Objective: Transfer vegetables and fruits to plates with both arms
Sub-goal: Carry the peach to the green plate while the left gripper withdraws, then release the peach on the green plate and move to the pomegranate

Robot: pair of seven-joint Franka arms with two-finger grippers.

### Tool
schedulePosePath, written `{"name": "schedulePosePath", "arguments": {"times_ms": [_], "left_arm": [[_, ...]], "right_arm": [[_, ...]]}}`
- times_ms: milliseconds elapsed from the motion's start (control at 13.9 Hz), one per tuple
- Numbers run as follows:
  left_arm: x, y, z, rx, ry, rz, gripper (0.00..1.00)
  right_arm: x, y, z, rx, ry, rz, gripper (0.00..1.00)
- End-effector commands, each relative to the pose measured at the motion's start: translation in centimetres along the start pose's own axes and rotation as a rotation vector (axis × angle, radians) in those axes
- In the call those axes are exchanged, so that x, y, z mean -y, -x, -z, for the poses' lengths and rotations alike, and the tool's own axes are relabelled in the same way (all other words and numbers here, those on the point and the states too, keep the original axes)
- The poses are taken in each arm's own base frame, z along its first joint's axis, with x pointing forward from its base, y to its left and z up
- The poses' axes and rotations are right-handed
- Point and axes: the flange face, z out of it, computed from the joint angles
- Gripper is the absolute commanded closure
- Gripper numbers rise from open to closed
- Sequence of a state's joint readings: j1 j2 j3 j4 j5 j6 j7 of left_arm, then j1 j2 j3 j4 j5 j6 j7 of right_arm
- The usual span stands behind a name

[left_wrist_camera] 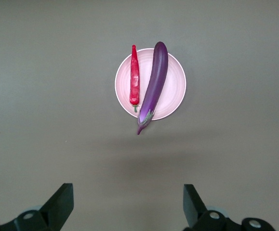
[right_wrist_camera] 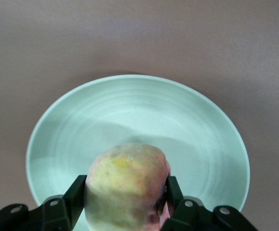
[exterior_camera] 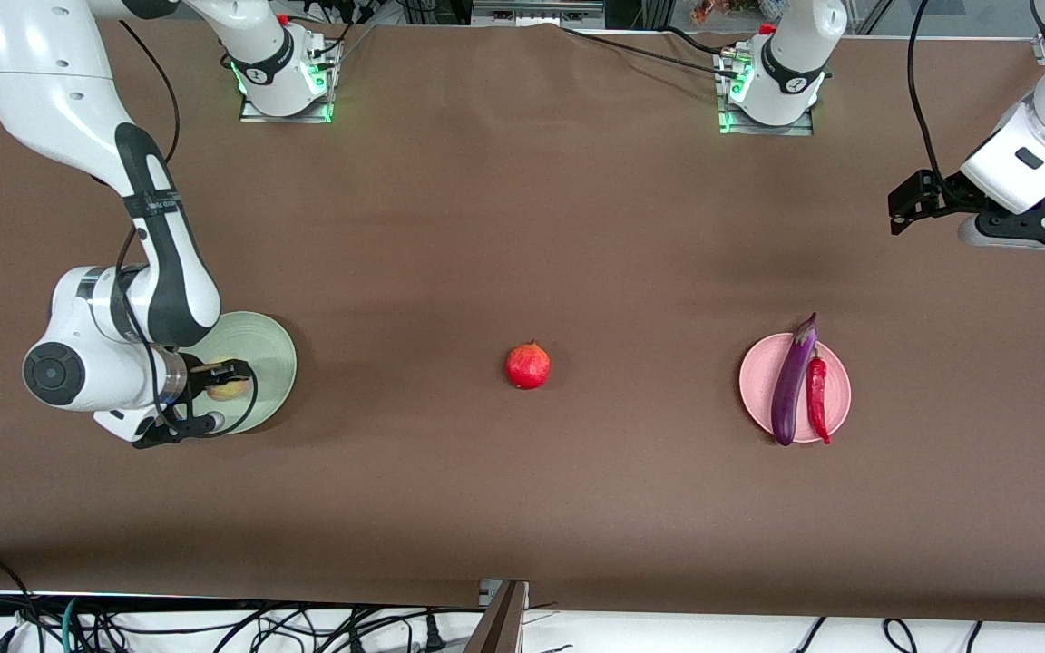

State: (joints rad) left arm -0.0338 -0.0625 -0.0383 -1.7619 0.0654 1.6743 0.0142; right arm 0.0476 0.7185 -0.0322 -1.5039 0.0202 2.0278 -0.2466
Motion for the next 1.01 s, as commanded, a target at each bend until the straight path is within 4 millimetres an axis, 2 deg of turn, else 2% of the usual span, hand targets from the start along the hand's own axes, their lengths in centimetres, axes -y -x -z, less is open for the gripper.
{"name": "schedulePosePath", "arguments": {"times_ms": [0,72,144,216,288,360,432,504,576,720,936], "left_arm": [[-0.5,-0.1,0.5,-0.014,0.052,-0.009,0.00],[-0.3,-0.1,0.5,-0.014,0.071,-0.003,0.00],[-0.3,-0.1,0.5,-0.014,0.073,0.002,0.00],[-0.2,-0.2,0.4,-0.013,0.071,0.003,0.00],[-0.2,-0.2,0.4,-0.013,0.071,0.005,0.00],[-0.4,-0.2,0.5,-0.014,0.071,0.002,0.00],[-0.5,-0.1,0.5,-0.014,0.068,-0.001,0.00],[-0.4,-0.2,0.5,-0.014,0.059,-0.004,0.00],[-0.3,-0.2,0.4,-0.014,0.057,-0.002,0.00],[-0.4,-0.2,0.5,-0.014,0.057,-0.004,0.00],[-0.1,-0.2,0.3,-0.011,0.058,-0.006,0.00]], "right_arm": [[-0.6,0.1,-0.4,-0.011,0.019,0.007,0.69],[-0.6,0.1,-0.7,-0.009,0.017,0.007,0.69],[-0.6,0.1,-0.7,-0.011,0.018,-0.002,0.58],[-0.4,0.0,-0.4,-0.017,0.017,-0.006,0.11],[-0.1,-0.2,0.6,-0.033,0.017,-0.004,0.00],[0.6,-0.5,2.2,-0.058,0.017,0.006,0.00],[2.3,-1.1,4.1,-0.085,0.022,0.030,0.00],[4.9,-1.9,5.8,-0.115,0.031,0.065,0.00],[7.9,-2.5,7.0,-0.136,0.038,0.097,0.00],[14.6,-3.5,8.2,-0.171,0.035,0.008,0.00],[26.3,-3.5,7.6,-0.209,0.016,-0.168,0.00]]}}
